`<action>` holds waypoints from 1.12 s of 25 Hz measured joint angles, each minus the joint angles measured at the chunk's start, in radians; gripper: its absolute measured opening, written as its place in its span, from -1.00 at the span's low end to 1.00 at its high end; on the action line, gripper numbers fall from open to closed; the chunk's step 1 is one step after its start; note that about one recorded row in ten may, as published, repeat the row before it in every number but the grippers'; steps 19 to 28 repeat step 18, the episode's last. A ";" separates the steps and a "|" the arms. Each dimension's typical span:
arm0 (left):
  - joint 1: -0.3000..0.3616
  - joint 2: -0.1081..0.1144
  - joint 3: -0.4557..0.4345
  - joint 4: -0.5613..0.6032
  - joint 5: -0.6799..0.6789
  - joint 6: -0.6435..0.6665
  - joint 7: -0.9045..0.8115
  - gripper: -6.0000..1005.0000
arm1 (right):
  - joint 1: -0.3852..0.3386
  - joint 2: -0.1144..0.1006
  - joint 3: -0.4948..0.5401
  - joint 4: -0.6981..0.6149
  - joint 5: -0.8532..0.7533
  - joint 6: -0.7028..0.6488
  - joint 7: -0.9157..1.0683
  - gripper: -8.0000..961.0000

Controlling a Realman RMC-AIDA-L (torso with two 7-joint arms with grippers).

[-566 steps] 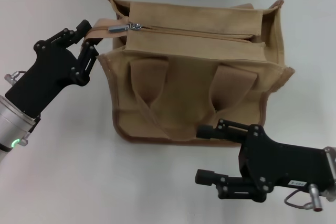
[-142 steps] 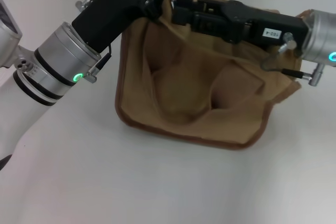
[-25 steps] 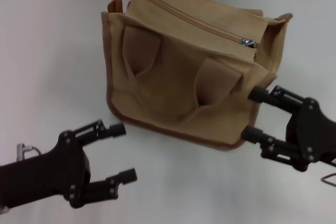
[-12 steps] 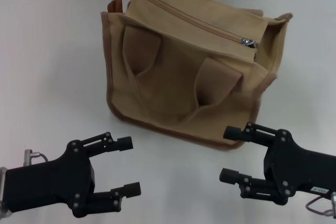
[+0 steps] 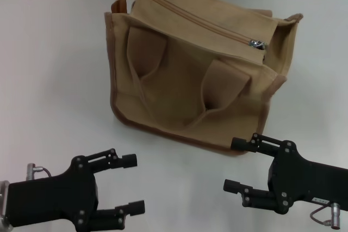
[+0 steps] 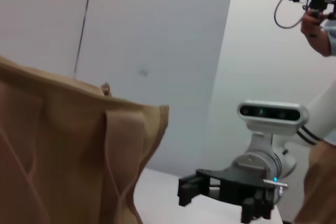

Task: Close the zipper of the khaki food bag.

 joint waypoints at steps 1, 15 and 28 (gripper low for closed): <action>-0.004 0.001 0.003 0.001 0.011 -0.007 0.000 0.60 | 0.000 0.000 0.000 0.000 -0.001 0.006 -0.006 0.56; -0.011 -0.006 0.013 0.017 0.067 -0.095 0.012 0.60 | 0.007 -0.001 0.000 0.000 -0.023 0.034 -0.030 0.56; -0.012 -0.008 0.015 0.016 0.067 -0.108 0.012 0.60 | 0.010 0.000 0.000 0.000 -0.023 0.038 -0.030 0.56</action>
